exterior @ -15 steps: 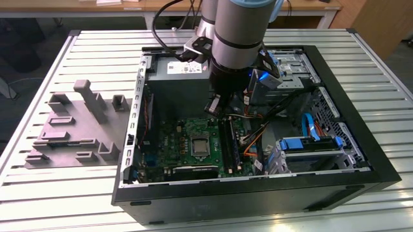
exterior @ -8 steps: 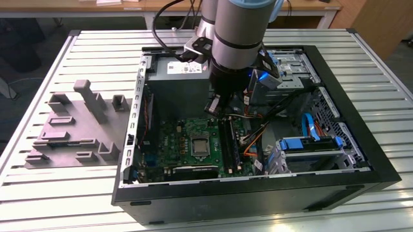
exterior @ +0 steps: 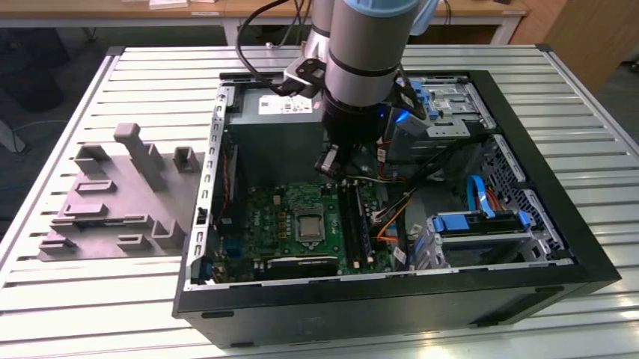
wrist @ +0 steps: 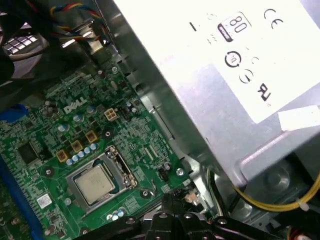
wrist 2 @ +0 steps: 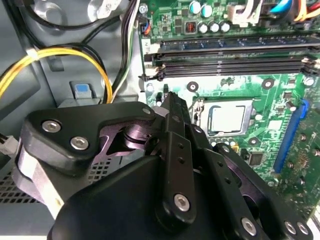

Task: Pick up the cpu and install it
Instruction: 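Install the first cpu locking lever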

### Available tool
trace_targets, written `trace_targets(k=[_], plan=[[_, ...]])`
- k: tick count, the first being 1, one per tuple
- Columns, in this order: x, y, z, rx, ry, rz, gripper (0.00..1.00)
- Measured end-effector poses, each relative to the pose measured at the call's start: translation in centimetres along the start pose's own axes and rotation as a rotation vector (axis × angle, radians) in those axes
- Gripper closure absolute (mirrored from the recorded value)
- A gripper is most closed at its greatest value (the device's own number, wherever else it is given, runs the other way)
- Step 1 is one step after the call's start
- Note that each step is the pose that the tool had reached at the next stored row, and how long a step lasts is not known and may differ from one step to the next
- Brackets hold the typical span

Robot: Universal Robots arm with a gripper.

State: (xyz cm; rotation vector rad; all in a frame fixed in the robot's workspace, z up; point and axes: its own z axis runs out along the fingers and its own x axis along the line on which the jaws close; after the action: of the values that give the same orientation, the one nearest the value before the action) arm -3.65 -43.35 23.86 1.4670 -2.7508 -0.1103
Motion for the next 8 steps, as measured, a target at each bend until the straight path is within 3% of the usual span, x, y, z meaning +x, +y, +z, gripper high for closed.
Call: trace_targets(k=[8], plan=[[0.28, 0.36, 0.18, 0.0000, 0.0039, -0.040, 0.89]])
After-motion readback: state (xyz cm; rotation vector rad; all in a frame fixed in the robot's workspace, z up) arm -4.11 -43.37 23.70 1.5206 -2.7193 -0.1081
